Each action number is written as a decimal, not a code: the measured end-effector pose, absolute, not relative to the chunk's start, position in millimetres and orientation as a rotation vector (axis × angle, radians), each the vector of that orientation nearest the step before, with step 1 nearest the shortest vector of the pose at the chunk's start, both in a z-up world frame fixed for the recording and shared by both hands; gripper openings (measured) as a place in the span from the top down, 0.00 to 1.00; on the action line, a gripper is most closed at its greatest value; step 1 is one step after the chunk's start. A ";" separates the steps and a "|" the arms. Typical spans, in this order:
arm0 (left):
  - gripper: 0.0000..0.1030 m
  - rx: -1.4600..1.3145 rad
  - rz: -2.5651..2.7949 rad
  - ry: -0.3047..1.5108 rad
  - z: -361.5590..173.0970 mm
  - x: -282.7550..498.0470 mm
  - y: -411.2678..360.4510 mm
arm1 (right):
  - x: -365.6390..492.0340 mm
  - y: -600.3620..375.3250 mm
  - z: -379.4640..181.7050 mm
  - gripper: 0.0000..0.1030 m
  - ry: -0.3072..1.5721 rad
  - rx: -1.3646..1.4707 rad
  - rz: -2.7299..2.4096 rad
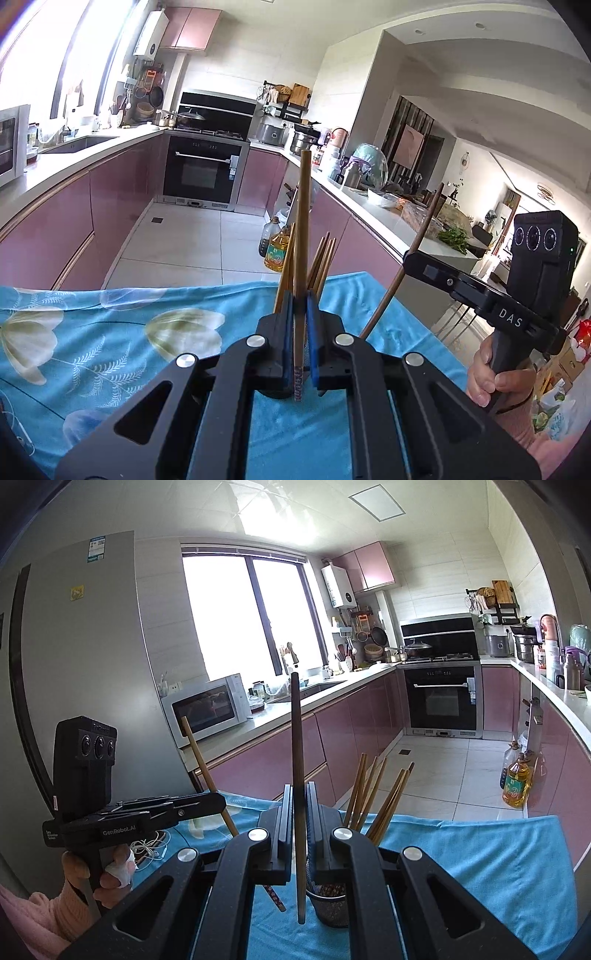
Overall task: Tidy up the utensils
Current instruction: 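Lower both chopsticks tip-first into the mesh cup with both grippers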
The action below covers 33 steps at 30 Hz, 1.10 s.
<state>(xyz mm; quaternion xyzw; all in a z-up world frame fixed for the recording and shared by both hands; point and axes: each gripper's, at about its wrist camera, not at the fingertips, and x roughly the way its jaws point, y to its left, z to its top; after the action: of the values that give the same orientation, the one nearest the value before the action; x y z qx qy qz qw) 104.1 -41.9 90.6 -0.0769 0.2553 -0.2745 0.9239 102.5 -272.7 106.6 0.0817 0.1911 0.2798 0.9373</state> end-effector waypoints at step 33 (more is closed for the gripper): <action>0.93 -0.120 -0.519 0.555 92.1 147.6 -75.1 | 148.4 -278.5 105.5 0.95 0.423 0.187 0.537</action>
<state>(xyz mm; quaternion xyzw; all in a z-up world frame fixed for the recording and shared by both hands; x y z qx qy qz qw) 147.6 -75.1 92.1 -0.0587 0.2705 -0.2533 0.9269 148.4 -278.5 105.5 0.0918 0.2072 0.2631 0.9378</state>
